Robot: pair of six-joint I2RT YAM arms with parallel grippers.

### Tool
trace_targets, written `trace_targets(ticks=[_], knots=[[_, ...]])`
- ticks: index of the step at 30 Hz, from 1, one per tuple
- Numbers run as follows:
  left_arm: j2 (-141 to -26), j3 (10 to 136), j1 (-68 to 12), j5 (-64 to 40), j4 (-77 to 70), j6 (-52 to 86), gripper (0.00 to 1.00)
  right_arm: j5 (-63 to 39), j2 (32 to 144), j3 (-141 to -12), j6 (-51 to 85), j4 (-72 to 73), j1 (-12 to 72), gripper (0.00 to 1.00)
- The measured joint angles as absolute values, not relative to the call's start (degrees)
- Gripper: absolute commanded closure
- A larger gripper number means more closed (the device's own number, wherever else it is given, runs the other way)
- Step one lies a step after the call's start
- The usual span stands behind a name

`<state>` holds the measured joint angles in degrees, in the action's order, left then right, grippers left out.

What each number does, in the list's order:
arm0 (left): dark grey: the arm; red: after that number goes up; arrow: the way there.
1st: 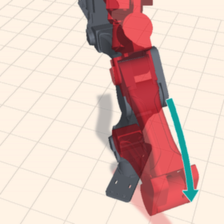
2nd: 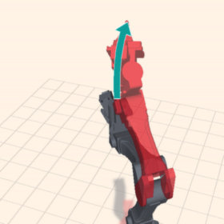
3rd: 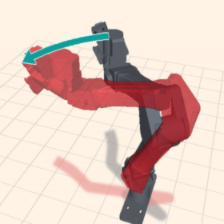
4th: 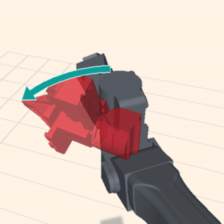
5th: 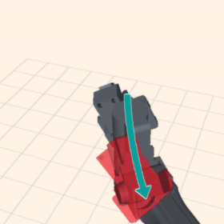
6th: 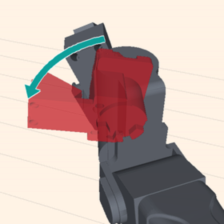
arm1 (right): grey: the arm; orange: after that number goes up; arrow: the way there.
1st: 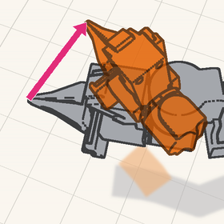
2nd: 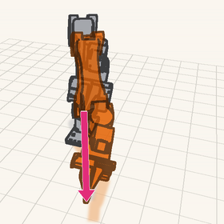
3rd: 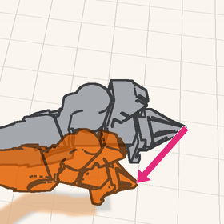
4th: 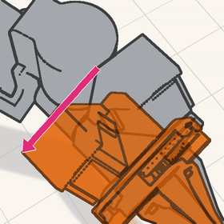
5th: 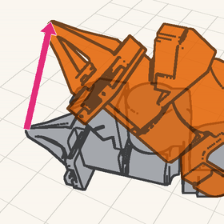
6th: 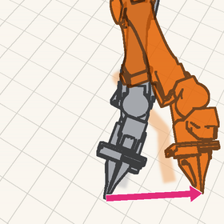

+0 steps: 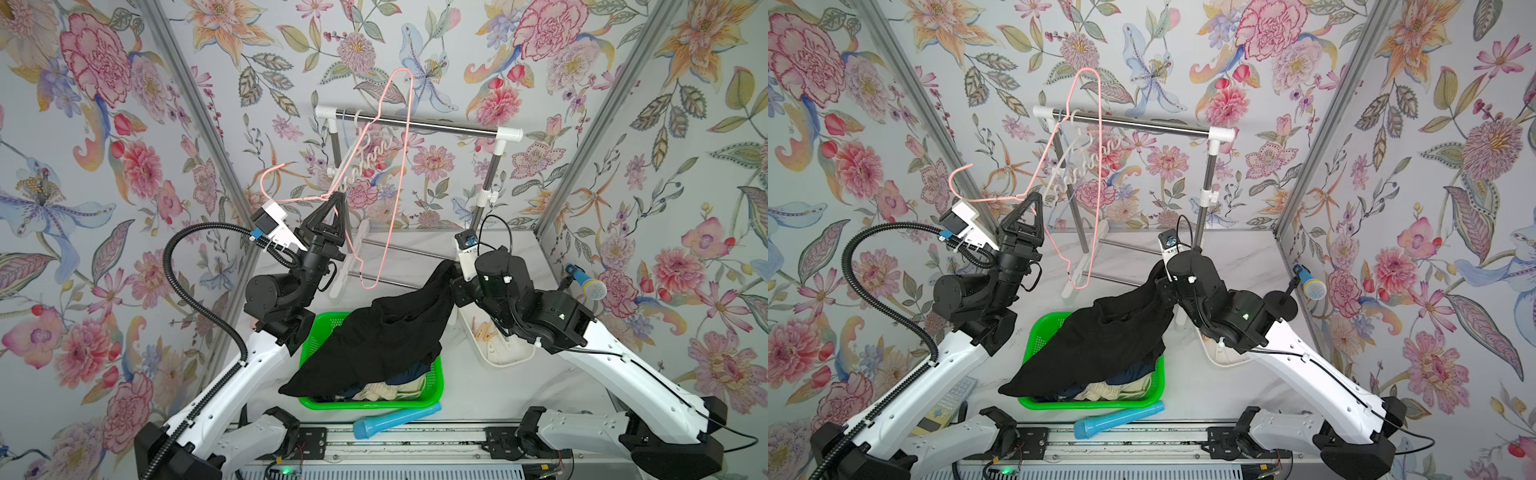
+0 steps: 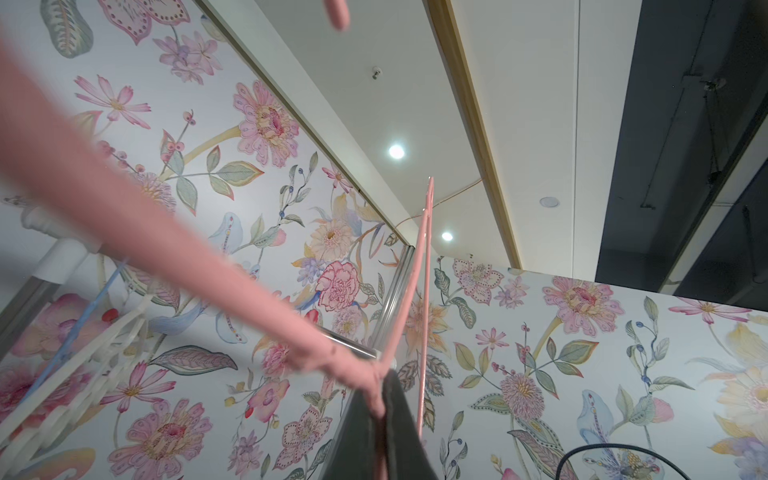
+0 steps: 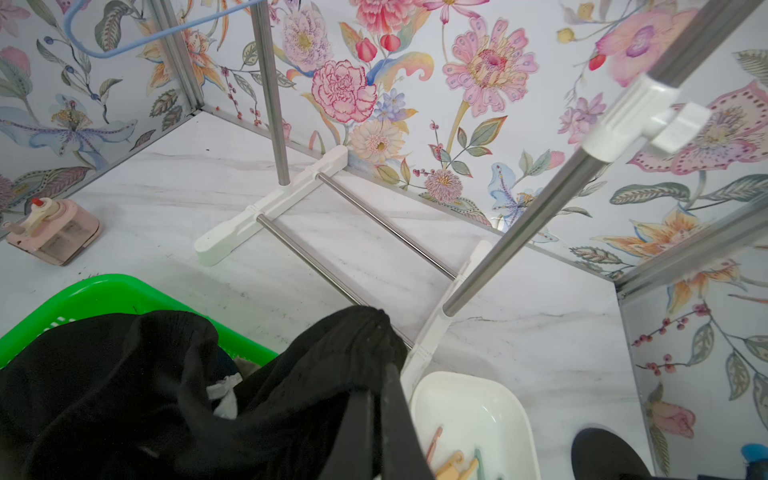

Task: Remove the clothespins securing shorts to the hanger
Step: Remove the shorts from the hanger.

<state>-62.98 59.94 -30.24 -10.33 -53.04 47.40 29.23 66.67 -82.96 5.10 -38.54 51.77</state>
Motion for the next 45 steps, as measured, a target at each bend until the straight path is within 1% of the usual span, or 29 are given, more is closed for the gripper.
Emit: trace_targets(ticks=[3,8,14,19,23,27,37,42,45], knots=[[-62.11,60.80,-30.41,-10.17,-52.95,46.28,1.00,28.99,65.21,-83.83,4.80,-39.22,51.66,1.00],[-55.96,59.86,-30.17,-8.10,-47.27,41.82,1.00,29.04,65.39,-89.34,2.83,-40.58,51.77,1.00],[-47.42,57.28,-27.16,-6.63,-38.02,38.15,1.00,29.78,66.92,-97.19,-0.58,-40.97,52.31,1.00],[-44.31,54.00,-24.53,-6.61,-32.23,37.45,1.00,30.76,69.60,-101.58,-2.87,-41.15,55.37,1.00],[-43.57,51.68,-23.88,-6.11,-28.69,37.21,1.00,30.79,72.69,-103.70,-3.51,-41.34,59.35,1.00],[-42.13,50.17,-23.88,-3.62,-24.82,36.14,1.00,30.26,78.11,-107.20,-3.90,-41.34,64.95,1.00],[-33.71,50.81,-23.62,9.98,-14.70,28.69,1.00,32.40,92.77,-117.67,-6.55,-41.34,81.76,1.00],[-32.25,51.90,-23.62,13.98,-11.97,25.69,1.00,33.76,95.15,-119.00,-6.81,-41.36,87.11,1.00],[-32.23,52.25,-23.62,14.70,-11.07,24.51,1.00,33.76,95.26,-119.70,-6.59,-41.36,89.36,1.00]])
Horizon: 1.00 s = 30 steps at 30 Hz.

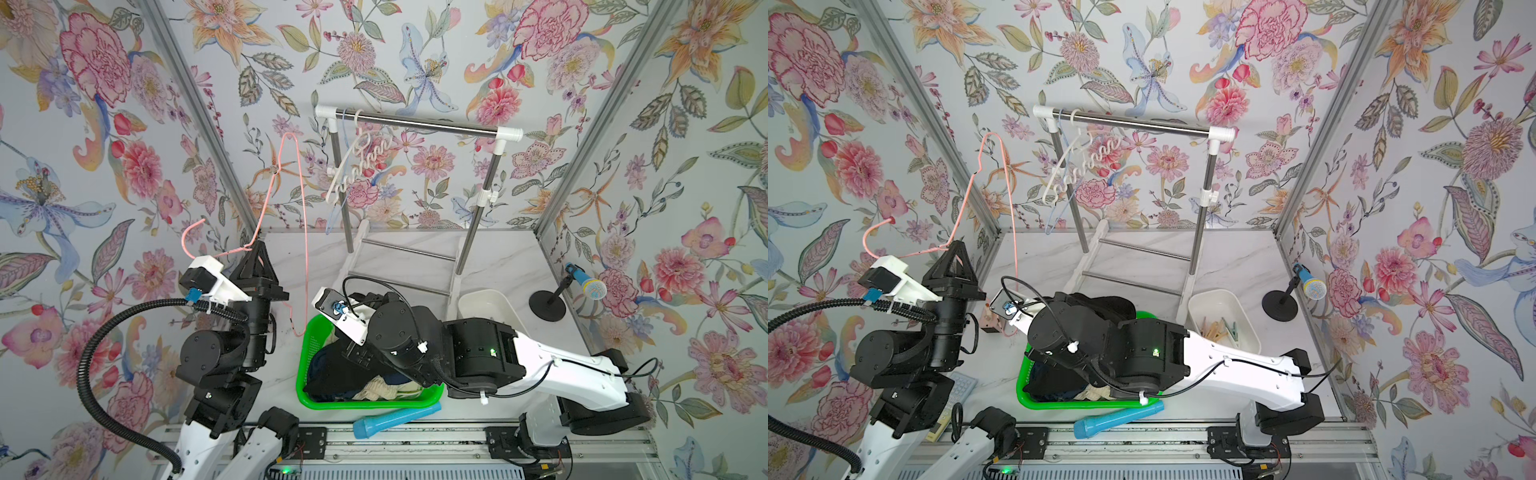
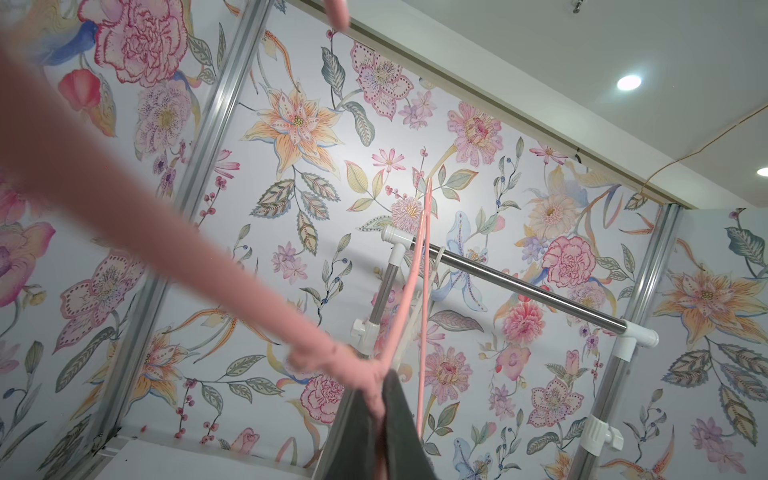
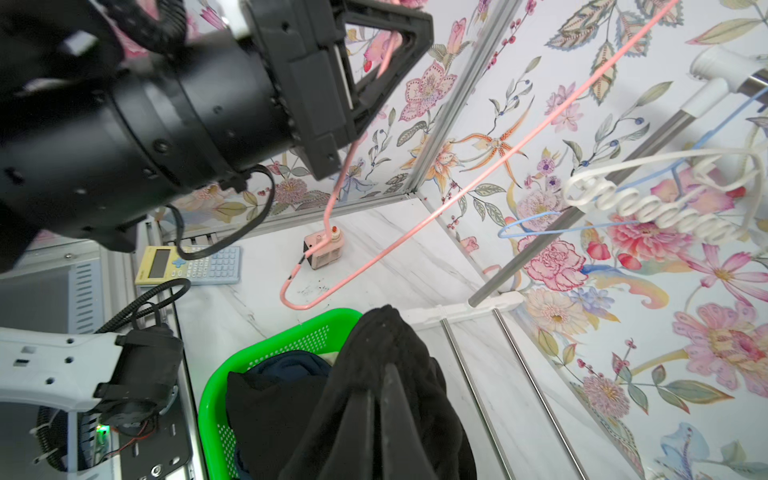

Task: Remove the clothespins securing shorts to the hanger
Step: Remove the shorts from the hanger.

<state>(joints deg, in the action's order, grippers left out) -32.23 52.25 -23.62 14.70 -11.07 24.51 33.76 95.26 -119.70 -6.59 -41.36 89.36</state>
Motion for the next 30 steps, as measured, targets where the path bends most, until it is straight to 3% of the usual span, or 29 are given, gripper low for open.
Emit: trace_targets(ticks=[7,18,24,30], knots=[[-32.21,52.27,-23.62,15.27,-10.41,24.18,1.00,34.63,93.47,-117.97,-3.79,-40.88,93.58,1.00],[-32.21,52.03,-23.62,15.29,-10.68,24.38,1.00,36.42,76.86,-95.26,8.29,-39.18,88.68,1.00],[-32.53,51.24,-23.62,15.29,-10.70,24.47,1.00,31.57,66.50,-83.90,15.64,-37.71,78.48,1.00],[-33.06,51.18,-23.62,15.25,-10.72,24.86,1.00,27.79,69.36,-79.15,17.82,-37.63,68.75,1.00]])
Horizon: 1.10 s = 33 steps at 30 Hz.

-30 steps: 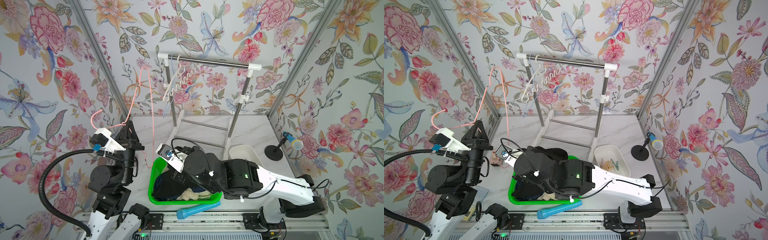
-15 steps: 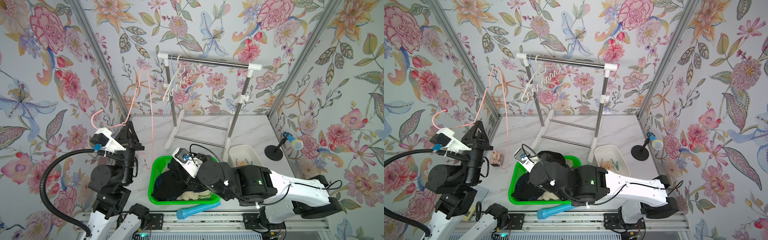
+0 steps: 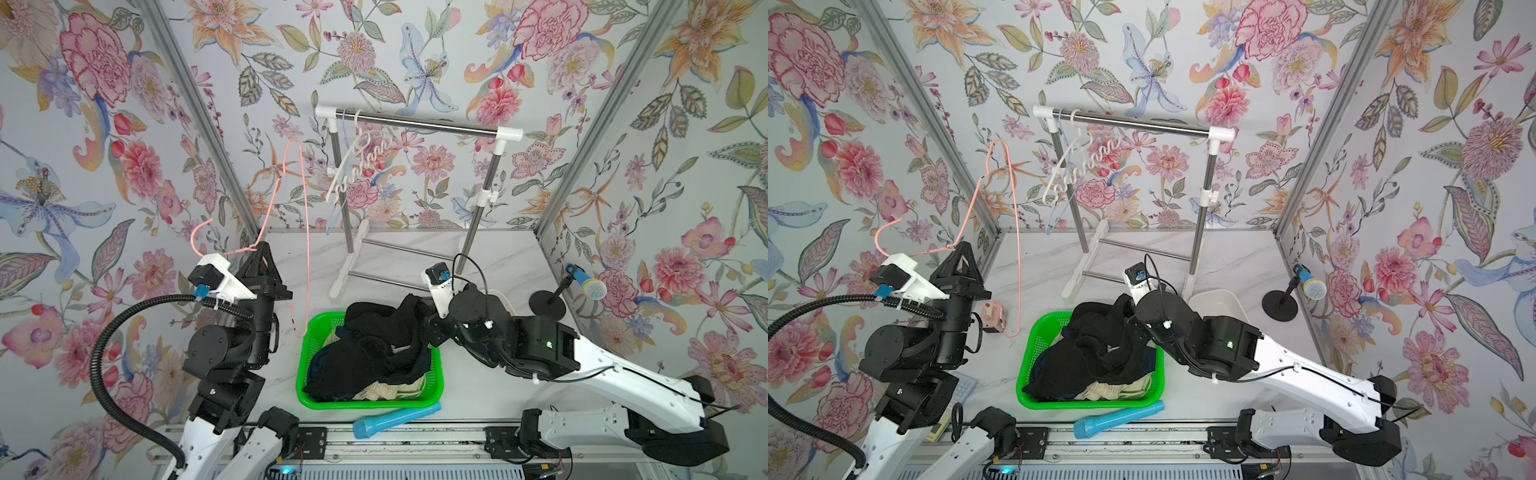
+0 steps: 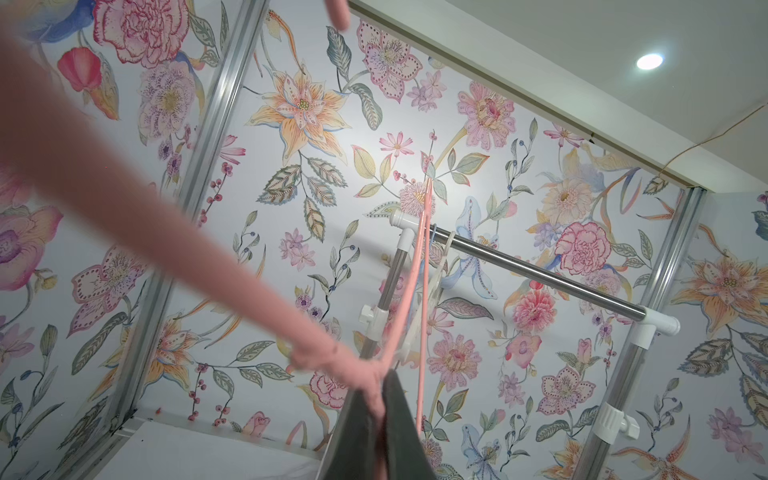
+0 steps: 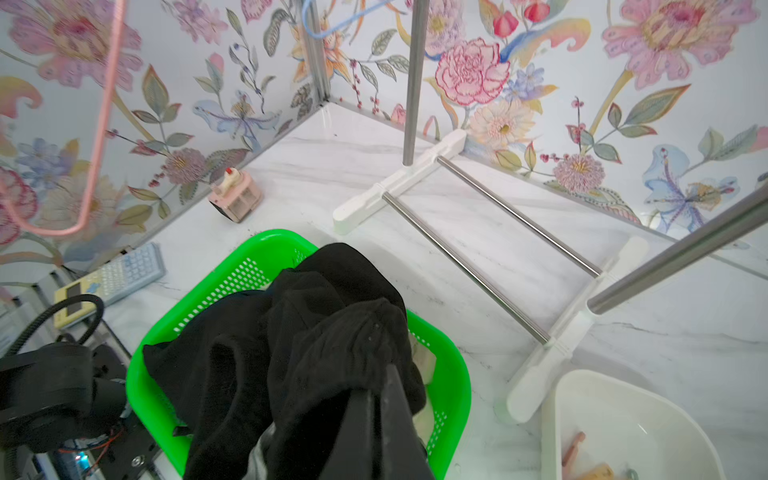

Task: Remove the clothespins securing shorts to the hanger
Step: Remove the shorts from the hanger.

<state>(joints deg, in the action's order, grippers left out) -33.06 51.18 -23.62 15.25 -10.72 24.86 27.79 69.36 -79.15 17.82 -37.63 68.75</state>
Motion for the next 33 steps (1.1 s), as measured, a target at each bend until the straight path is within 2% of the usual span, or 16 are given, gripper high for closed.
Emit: trace_targets(ticks=[9,18,24,33], knots=[[-34.20,50.85,-23.62,15.16,-10.72,24.86,1.00,18.65,83.96,-78.96,14.17,-31.81,60.14,0.93],[-34.04,50.22,-23.62,15.22,-11.14,24.80,1.00,8.51,98.02,-80.71,11.42,-25.15,59.18,0.91],[-34.06,50.22,-23.62,14.76,-10.98,24.56,1.00,3.77,101.38,-79.35,11.14,-22.79,60.45,0.90],[-36.60,51.90,-23.62,10.33,-7.22,23.70,1.00,2.31,104.18,-74.89,11.38,-18.92,59.44,0.84]])
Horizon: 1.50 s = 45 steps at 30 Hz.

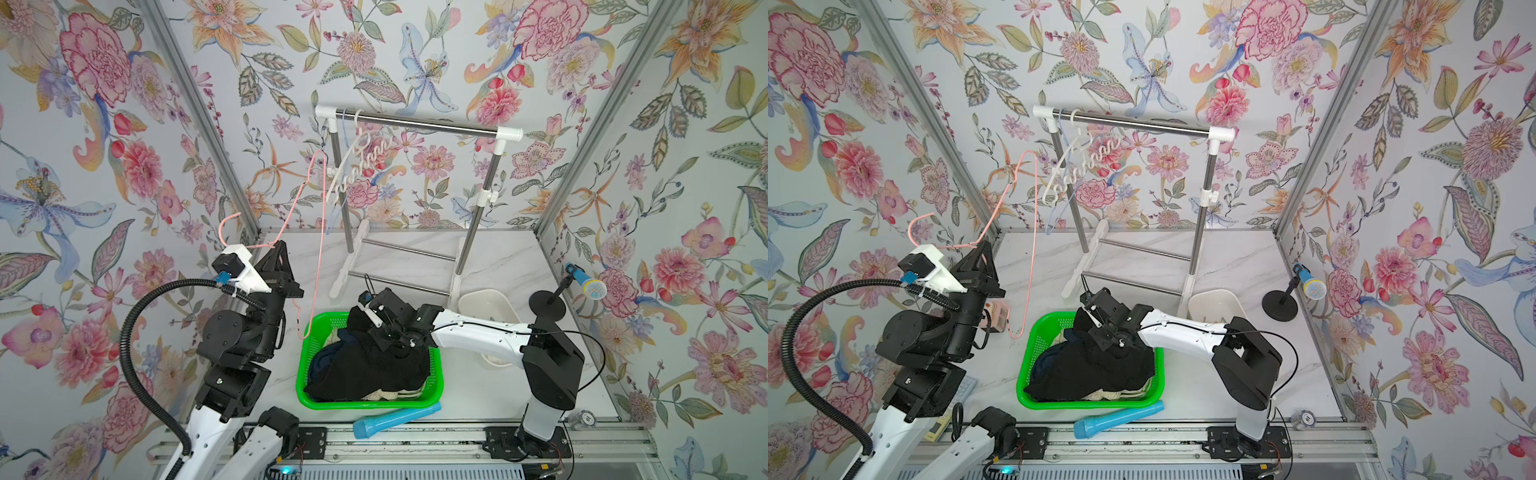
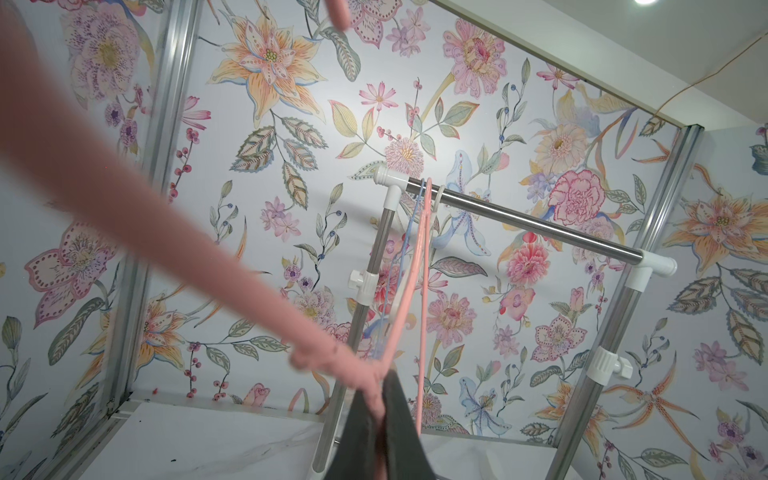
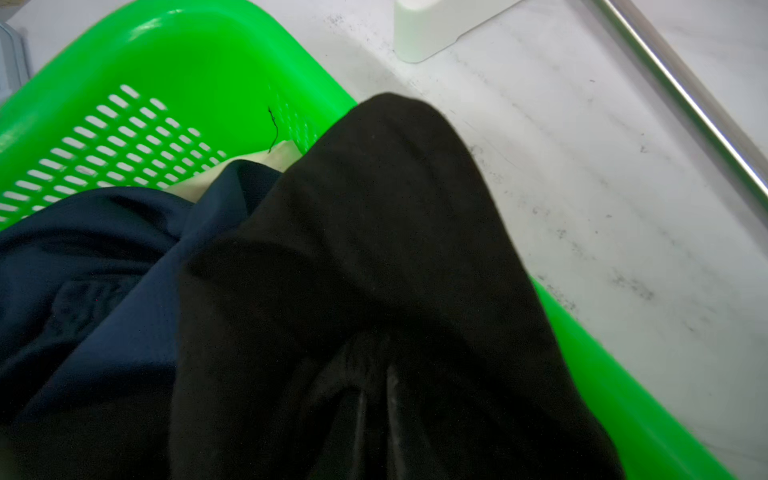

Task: Remove the clothespins securing shorts to the hanger
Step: Remove the shorts from the hanger, then place the hanger on the clothesline.

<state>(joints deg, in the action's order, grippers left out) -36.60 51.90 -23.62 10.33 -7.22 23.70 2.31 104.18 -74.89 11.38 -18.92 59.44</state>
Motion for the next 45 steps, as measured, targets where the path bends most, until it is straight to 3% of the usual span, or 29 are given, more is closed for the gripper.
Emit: trace_targets(ticks=[8,12,25,36,45], knots=[[-36.93,51.92,-23.62,8.14,-5.93,23.31,1.00,1.89,112.14,-79.09,11.35,-19.25,58.02,0.76],[-37.01,52.21,-23.62,7.64,-5.10,23.27,1.00,2.33,111.83,-79.50,10.98,-20.34,58.02,0.64],[-44.21,62.22,-23.62,-1.34,8.38,16.43,1.00,6.33,95.53,-79.31,9.45,-26.96,58.15,0.35],[-47.44,65.80,-23.62,-8.29,21.10,8.80,1.00,8.10,85.01,-78.46,8.03,-27.88,58.19,0.40],[-53.47,68.62,-25.61,-17.32,28.36,4.14,1.00,8.27,64.05,-70.48,-3.81,-20.60,59.81,0.38]])
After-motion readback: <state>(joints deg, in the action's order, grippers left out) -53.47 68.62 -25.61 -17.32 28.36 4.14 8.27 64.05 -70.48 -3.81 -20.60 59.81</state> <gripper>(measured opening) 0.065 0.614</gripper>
